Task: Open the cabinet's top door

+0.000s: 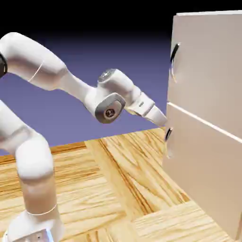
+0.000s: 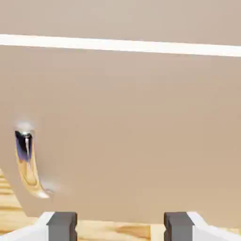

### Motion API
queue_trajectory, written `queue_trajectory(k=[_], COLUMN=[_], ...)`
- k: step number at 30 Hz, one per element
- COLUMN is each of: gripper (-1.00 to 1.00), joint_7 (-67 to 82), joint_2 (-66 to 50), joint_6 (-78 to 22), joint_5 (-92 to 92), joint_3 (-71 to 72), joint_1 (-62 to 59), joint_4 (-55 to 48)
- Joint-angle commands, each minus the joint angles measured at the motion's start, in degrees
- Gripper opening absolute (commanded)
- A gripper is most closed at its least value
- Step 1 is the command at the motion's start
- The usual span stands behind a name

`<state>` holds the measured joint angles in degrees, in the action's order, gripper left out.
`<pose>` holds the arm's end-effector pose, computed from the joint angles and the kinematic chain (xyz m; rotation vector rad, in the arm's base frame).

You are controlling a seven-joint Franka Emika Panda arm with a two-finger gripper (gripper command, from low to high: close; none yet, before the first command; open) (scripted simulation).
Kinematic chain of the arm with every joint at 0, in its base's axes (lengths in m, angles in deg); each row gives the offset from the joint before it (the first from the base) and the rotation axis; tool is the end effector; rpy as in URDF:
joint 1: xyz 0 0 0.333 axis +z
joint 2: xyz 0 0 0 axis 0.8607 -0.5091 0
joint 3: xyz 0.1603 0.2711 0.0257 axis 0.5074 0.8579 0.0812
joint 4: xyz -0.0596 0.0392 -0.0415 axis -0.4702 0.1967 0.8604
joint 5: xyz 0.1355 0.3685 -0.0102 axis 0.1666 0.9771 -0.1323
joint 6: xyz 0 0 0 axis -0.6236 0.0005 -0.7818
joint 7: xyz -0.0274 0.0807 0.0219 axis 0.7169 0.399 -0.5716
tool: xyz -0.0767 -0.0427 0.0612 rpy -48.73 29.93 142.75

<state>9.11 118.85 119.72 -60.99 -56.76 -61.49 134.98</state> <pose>0.3926 -0.0024 0.4790 -2.3298 1.1193 -1.0442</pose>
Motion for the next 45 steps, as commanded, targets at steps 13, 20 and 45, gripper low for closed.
queue_trajectory(k=[13, 20, 45], gripper=[0.00, 0.00, 0.00], joint_7=[-17.2, -26.4, -59.4], joint_2=[4.1, 6.3, 14.1], joint_6=[-0.4, -0.7, -1.5], joint_5=[32.4, 49.8, 112.2], joint_3=[14.1, 21.6, 48.7], joint_1=[-13.4, -20.6, -46.3], joint_4=[-8.7, -13.4, -30.2])
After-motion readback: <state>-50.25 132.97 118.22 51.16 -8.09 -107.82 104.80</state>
